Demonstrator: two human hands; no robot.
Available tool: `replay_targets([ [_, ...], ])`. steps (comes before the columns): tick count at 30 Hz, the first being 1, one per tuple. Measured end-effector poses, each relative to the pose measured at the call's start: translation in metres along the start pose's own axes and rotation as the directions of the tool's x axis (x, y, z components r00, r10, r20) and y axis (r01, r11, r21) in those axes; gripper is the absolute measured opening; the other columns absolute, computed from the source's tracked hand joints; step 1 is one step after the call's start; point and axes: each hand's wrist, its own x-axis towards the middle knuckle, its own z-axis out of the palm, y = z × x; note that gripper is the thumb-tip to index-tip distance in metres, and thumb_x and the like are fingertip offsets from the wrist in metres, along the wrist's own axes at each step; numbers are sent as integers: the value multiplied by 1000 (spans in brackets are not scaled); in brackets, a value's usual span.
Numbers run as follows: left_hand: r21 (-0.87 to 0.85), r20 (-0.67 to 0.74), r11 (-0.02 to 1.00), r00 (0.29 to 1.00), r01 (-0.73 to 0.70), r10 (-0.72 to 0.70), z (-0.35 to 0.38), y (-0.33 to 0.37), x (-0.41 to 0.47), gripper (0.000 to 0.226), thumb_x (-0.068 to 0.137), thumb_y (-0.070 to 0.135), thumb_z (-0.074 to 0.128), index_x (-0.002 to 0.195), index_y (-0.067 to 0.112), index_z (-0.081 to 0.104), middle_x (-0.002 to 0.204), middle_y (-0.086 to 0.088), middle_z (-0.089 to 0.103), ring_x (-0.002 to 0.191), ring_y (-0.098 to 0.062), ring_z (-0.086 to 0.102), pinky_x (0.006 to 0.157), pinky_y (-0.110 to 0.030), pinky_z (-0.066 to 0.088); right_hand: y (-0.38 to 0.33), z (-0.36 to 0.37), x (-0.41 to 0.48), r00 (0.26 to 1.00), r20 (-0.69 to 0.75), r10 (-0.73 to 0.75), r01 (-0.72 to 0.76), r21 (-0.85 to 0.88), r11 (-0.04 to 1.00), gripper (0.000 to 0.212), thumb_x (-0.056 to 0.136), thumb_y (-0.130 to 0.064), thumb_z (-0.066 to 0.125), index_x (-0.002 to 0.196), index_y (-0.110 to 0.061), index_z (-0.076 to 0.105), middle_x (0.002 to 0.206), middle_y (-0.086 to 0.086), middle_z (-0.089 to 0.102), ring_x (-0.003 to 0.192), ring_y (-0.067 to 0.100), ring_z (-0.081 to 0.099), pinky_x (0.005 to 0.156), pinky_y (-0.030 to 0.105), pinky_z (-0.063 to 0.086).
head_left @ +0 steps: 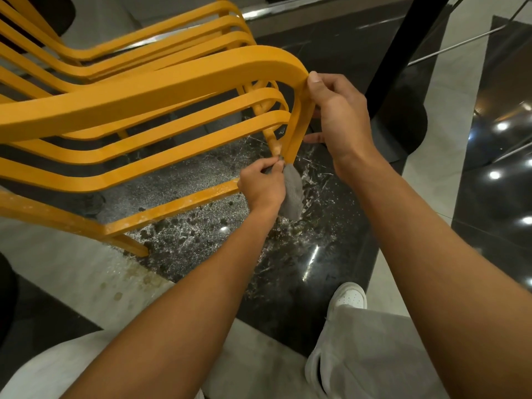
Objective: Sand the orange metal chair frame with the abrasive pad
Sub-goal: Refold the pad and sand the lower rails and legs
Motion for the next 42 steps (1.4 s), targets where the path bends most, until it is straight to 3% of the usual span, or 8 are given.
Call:
replay_targets([
  [10,-82,-40,995,998,48,-51,3,19,-6,12,97,15,76,107,14,82,89,18,71,83,8,65,89,-24,60,-2,1,-2,1000,11,13,-13,17,1000,38,89,-59,54,111,-32,69,111,-6,72,108,18,69,83,53,63],
  [16,-222,-105,948,972,-229,210,8,44,-15,13,96,12,76,102,23,79,107,4,78,104,-6,72,97,-28,59,-2,-1,-2,1000,0,10,-10,19,1000,36,90,-57,56,109,-31,70,108,-3,74,102,18,72,86,55,62],
  [21,-110,-73,991,995,-73,65,6,23,-10,8,96,11,75,102,14,80,106,4,76,100,-5,71,98,-30,59,-4,-4,-2,1000,3,5,-5,-4,1000,29,95,-55,58,109,-33,71,112,-6,73,108,16,69,87,48,61],
  [26,224,179,966,970,125,-167,-20,8,-4,7,96,13,78,101,17,82,98,9,75,83,0,63,93,-27,59,-11,-11,-3,998,44,35,-34,-24,999,21,103,-47,57,112,-34,70,119,-8,70,111,14,68,71,34,59],
  [30,205,190,961,956,186,-225,-49,19,-16,11,95,14,79,105,18,78,93,15,67,83,0,61,73,-16,53,-12,-10,-11,992,-22,123,-124,-92,988,29,104,-47,52,122,-30,67,116,-6,67,101,15,65,79,39,61],
  [32,136,199,965,948,225,-249,-65,28,-22,13,92,17,83,101,23,75,100,14,67,99,-13,68,84,-29,59,-8,-9,-18,979,-26,203,-204,-174,963,30,101,-38,53,124,-24,66,109,-1,66,93,19,64,79,42,61],
  [37,-37,309,973,929,227,-205,-101,61,-39,43,89,16,85,127,17,65,121,0,68,112,-21,68,99,-42,58,-6,-3,-56,898,243,367,-190,-537,822,37,101,-28,57,131,-6,63,119,14,68,106,32,66,93,56,57],
  [42,-213,361,927,906,310,-220,-130,74,-57,13,95,6,76,107,8,73,107,-9,79,103,-26,74,91,-38,60,4,12,-91,727,503,467,-381,-271,884,42,103,-55,54,126,-23,68,126,1,73,118,23,66,102,53,52],
])
